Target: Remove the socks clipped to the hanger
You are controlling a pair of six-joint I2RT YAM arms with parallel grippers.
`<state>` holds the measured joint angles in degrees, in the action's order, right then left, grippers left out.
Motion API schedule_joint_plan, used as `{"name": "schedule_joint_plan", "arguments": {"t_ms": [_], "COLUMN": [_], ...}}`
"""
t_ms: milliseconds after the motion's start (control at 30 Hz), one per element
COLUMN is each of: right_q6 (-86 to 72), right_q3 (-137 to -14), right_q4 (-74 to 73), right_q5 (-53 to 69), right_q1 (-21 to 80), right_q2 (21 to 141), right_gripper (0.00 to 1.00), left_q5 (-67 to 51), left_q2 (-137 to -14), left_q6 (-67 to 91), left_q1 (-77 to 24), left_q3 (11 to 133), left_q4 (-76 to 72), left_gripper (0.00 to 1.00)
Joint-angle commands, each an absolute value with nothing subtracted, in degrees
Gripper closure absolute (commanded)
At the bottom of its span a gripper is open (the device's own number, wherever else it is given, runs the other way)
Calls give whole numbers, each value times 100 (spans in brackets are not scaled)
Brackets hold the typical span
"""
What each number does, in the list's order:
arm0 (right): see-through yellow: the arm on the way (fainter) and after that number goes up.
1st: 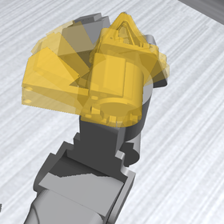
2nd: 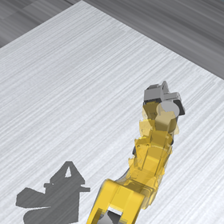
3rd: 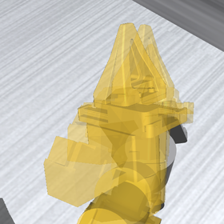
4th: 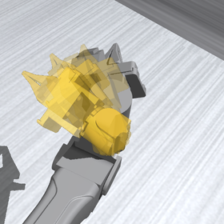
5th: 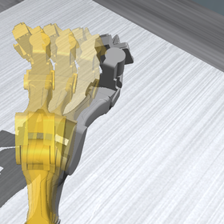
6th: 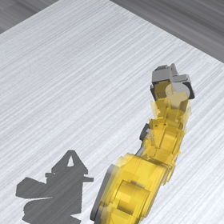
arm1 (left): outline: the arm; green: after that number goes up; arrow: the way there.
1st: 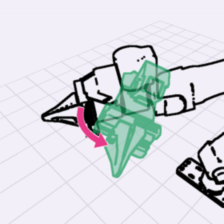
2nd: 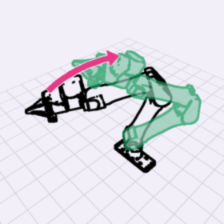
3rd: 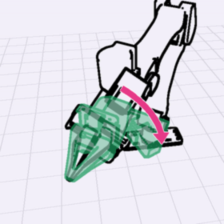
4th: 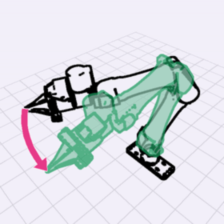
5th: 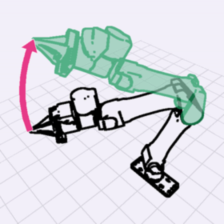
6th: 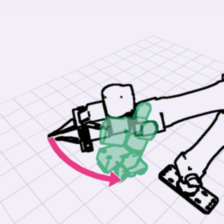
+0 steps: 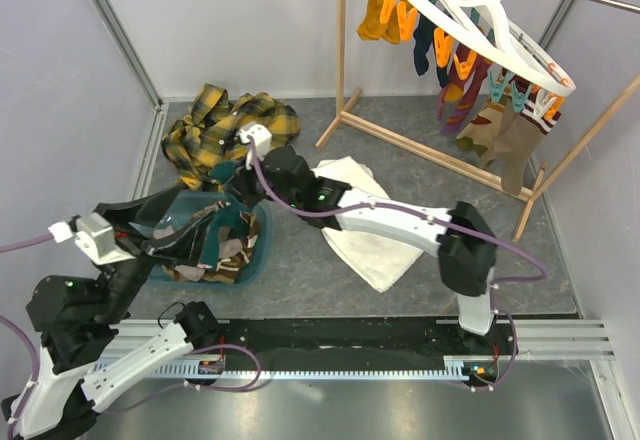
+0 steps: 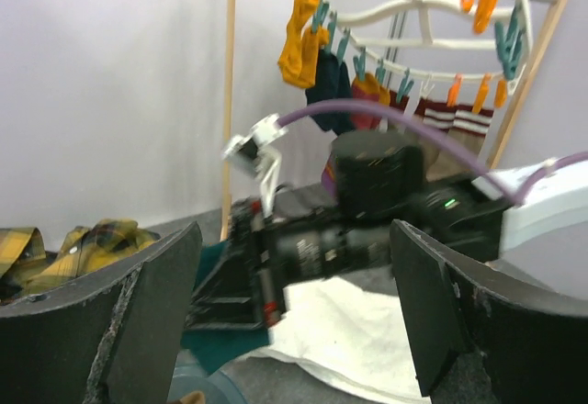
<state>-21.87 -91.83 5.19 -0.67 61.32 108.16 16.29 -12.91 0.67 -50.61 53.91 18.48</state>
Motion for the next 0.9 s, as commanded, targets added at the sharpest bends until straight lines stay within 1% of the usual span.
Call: {"name": "schedule_joint_plan", "arguments": {"t_ms": [0, 33, 100, 133, 233, 300, 400, 467, 500, 633, 667, 700, 767, 833, 867], "right_q6": [-2820, -2917, -3102, -3250, -3366, -3331, -3296, -3139, -3085, -2883, -2865, -2857, -2856, -2839, -2821], "right_q3": [-10115, -10203, -10528, -10825, -11371, -11487, -11365, -11329, -11320, -11277, -11242, -11163, -11083, -10969, -10951], "right_q4": [1080, 1142, 1213, 1169, 748, 433, 334, 308, 282, 123, 88, 79, 18, 9, -209], "right_q5": [667, 868, 1202, 1448, 1643, 1556, 1327, 1301, 1275, 1125, 1108, 1055, 1020, 984, 984], "right_q1": [6345, 6407, 6451, 6503, 6574, 6592, 6574, 6583, 6574, 6574, 6574, 6574, 6574, 6574, 6574], "right_q2": [11758, 12177, 12645, 13152, 14067, 14334, 14327, 14221, 14108, 13764, 13677, 13476, 13264, 12939, 12737], "right_gripper": [83, 82, 81, 80, 76, 74, 62, 56, 49, 38, 34, 29, 24, 16, 2], "left_q5": [1591, 1652, 1696, 1740, 1837, 1872, 1898, 1907, 1916, 1942, 1942, 1934, 1960, 2012, 2047], "left_q2": [-1073, -1046, -1020, -1011, -1063, -1081, -1151, -1169, -1169, -1178, -1195, -1195, -1195, -1178, -1143], "left_q6": [167, 123, 79, 18, -148, -176, -211, -237, -237, -237, -237, -237, -246, -272, -281], "left_q1": [-5071, -5071, -5071, -5071, -5071, -5071, -5071, -5071, -5071, -5071, -5071, -5071, -5071, -5071, -5071], "left_q3": [5704, 5721, 5713, 5713, 5660, 5634, 5625, 5608, 5599, 5607, 5625, 5634, 5651, 5651, 5660], "left_q4": [2056, 2083, 2092, 2100, 2083, 2083, 2092, 2083, 2092, 2057, 2065, 2057, 2057, 2057, 2065], "left_gripper": [10, 10, 10, 10, 10, 10, 10, 9, 9, 9, 9, 9, 9, 9, 9]}}
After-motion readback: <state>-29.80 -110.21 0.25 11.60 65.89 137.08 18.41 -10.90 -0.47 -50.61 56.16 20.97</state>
